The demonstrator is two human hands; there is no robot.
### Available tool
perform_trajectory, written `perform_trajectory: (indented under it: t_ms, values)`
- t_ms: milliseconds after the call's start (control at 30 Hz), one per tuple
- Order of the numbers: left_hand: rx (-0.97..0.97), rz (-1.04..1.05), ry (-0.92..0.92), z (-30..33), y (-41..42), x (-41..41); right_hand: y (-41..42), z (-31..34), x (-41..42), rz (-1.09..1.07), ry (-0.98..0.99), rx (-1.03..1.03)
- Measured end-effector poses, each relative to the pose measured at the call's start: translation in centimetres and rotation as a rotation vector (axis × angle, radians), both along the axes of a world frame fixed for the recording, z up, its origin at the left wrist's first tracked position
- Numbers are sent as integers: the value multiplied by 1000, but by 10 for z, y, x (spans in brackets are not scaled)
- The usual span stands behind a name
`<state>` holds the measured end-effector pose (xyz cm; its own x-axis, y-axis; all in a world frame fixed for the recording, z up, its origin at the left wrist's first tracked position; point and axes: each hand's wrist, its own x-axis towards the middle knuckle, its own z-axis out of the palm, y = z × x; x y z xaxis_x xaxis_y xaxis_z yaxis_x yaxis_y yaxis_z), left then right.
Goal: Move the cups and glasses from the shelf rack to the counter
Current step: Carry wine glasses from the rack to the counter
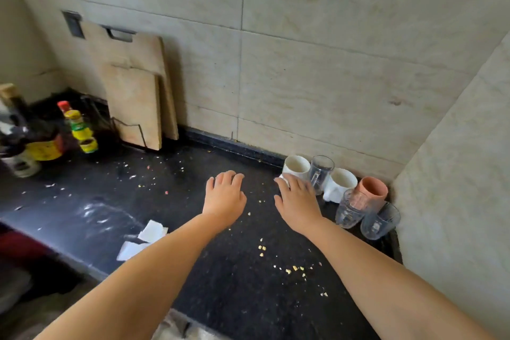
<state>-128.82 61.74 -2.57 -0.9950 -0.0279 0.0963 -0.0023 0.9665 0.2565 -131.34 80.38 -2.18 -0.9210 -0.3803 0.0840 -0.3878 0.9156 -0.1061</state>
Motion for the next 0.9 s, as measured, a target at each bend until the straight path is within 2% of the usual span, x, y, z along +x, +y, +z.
perform_trajectory:
  t_ms: [233,467,633,900]
  values:
    - [38,355,-24,-3,-93,117,-116,-7,55,354,-79,41]
    - [21,697,17,4,-179,252,-236,0,140,709,-39,33]
    - [2,919,20,5,-234,377,-323,1,241,911,22,-57]
    - [-44,1146,-25,9,-313,600,-446,-4,445,1111,47,-133]
